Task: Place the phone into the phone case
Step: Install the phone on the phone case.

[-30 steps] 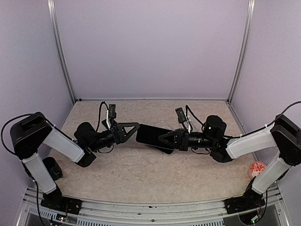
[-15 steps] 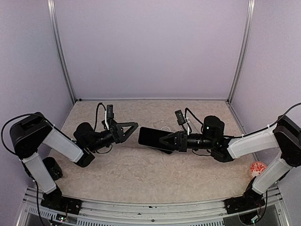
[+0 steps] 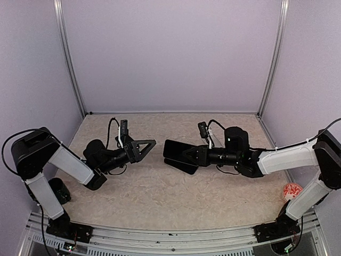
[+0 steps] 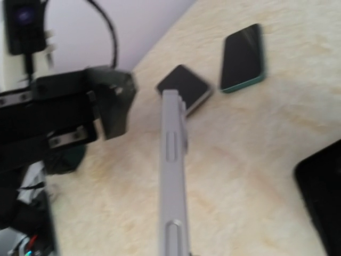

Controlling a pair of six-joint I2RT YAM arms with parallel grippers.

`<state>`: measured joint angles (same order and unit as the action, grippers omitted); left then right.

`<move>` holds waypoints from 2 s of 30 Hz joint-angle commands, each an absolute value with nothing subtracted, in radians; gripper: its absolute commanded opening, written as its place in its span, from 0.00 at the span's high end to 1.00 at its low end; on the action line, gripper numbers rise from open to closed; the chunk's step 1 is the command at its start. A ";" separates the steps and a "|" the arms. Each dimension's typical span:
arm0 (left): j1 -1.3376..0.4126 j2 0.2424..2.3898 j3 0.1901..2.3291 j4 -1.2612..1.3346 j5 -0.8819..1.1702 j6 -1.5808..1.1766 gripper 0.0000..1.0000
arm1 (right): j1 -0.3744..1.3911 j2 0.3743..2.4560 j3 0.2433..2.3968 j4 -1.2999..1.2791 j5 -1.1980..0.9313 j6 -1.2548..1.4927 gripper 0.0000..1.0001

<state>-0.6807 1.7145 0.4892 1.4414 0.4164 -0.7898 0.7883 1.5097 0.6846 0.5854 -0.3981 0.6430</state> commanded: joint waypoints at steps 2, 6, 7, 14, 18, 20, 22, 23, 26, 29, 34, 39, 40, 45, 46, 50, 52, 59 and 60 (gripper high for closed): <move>-0.680 1.730 0.474 1.445 0.410 -0.798 0.01 | 0.779 1.554 0.758 0.520 -0.291 0.586 1.00; -0.684 1.735 0.466 1.452 0.407 -0.800 0.01 | 0.779 1.600 0.797 0.481 -0.265 0.569 1.00; -0.685 1.736 0.464 1.452 0.407 -0.800 0.01 | 0.779 1.611 0.806 0.471 -0.257 0.562 1.00; -0.689 1.744 0.463 1.465 0.419 -0.814 0.01 | 0.779 1.674 0.875 0.395 -0.176 0.506 1.00; -0.694 1.746 0.468 1.462 0.420 -0.814 0.01 | 0.779 1.714 0.915 0.363 -0.150 0.479 1.00; -0.695 1.747 0.468 1.462 0.420 -0.816 0.01 | 0.778 1.734 0.934 0.351 -0.141 0.468 1.00; -0.696 1.749 0.468 1.462 0.420 -0.817 0.01 | 0.776 1.757 0.950 0.338 -0.133 0.457 1.00; -0.696 1.749 0.466 1.462 0.420 -0.818 0.01 | 0.775 1.768 0.956 0.335 -0.132 0.454 1.00; -0.696 1.747 0.464 1.461 0.423 -0.817 0.01 | 0.765 1.796 0.969 0.334 -0.143 0.450 1.00; -0.695 1.742 0.465 1.454 0.425 -0.816 0.01 | 0.762 1.816 0.976 0.338 -0.166 0.447 1.00; -0.693 1.739 0.468 1.445 0.430 -0.815 0.01 | 0.762 1.835 0.995 0.326 -0.208 0.439 1.00; -0.692 1.739 0.468 1.445 0.431 -0.815 0.01 | 0.762 1.841 1.000 0.319 -0.260 0.426 1.00; -0.691 1.739 0.468 1.445 0.431 -0.814 0.01 | 0.762 1.842 0.999 0.318 -0.276 0.426 1.00; -0.689 1.745 0.465 1.452 0.429 -0.817 0.01 | 0.762 1.836 0.993 0.302 -0.348 0.429 1.00; -0.689 1.746 0.463 1.455 0.429 -0.817 0.01 | 0.762 1.835 0.993 0.298 -0.359 0.430 1.00; -0.687 1.753 0.460 1.465 0.430 -0.823 0.01 | 0.761 1.821 0.981 0.283 -0.410 0.441 1.00; -0.686 1.756 0.458 1.467 0.429 -0.824 0.01 | 0.764 1.806 0.961 0.289 -0.435 0.455 1.00; -0.686 1.778 0.461 1.445 0.387 -0.837 0.01 | 0.750 1.792 0.982 0.225 -0.448 0.490 1.00; -0.687 1.785 0.462 1.437 0.373 -0.838 0.01 | 0.737 1.804 1.000 0.209 -0.473 0.506 1.00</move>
<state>-0.6903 1.7573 0.4652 1.4422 0.4095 -0.8295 0.7643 1.8278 0.9531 0.2619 -0.4072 0.4683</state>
